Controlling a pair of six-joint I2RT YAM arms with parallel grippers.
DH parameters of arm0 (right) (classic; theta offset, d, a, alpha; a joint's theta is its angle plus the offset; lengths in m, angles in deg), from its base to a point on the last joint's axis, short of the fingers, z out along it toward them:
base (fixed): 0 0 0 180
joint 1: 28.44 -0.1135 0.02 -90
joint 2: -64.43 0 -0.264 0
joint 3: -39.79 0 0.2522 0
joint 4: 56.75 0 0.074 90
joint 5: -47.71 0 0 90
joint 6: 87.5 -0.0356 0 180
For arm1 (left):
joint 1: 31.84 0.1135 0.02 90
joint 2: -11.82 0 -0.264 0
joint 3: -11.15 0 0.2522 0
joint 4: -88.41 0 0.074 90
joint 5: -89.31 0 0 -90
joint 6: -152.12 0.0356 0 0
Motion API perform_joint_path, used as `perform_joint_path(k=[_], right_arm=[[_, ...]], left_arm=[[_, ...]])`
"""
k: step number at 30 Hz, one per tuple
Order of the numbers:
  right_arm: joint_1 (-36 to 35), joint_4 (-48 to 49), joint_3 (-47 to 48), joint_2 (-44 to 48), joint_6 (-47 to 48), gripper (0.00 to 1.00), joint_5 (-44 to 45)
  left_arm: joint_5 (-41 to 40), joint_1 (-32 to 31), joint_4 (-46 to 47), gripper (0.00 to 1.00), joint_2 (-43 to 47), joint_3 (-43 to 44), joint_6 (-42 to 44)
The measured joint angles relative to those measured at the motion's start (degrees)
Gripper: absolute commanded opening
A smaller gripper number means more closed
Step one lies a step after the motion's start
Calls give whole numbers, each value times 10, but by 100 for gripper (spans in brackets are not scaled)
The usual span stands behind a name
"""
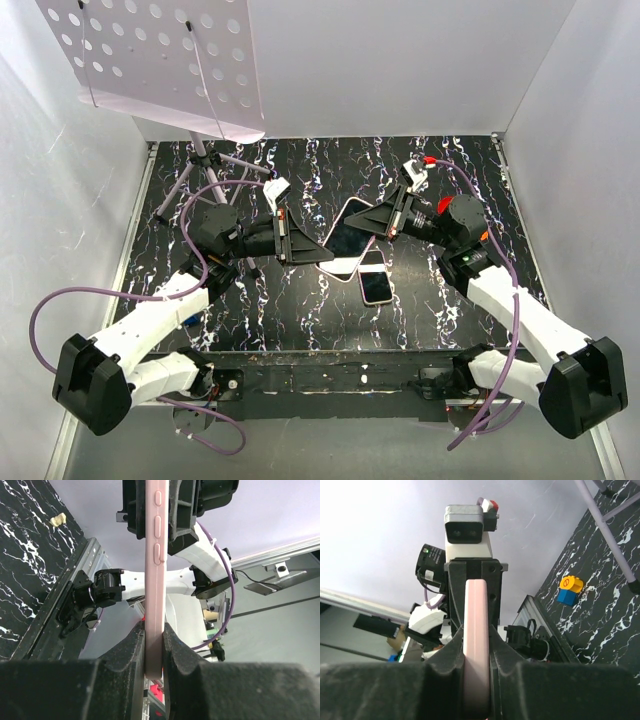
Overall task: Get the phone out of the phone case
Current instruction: Remove the phone case from the phone.
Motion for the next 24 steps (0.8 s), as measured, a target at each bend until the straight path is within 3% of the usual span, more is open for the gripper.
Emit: perform_joint_path(k=[2,4,6,7,11,17,24], right_arm=[[0,12,0,-6,-7,1,-4],[0,16,0,-8,-10,1,-6],[0,15,0,-8,-9,1,-7],[0,13,0,-7,-9,1,-7],[7,-2,0,1,-11,1,-8],[30,-22,10,8,-19,1,-17],[31,-42,28,10,-17,1,-25]], left_arm=[[2,0,7,4,0,0,-3],[2,0,4,49,0,0,-2],[1,0,-9,67,2,0,7],[-1,0,-26,70,6,0,11],[-18,0,-87,66,38,-3,26],[-19,3,-82,52,80,-23,18],[0,3,-51,51,56,-23,6]])
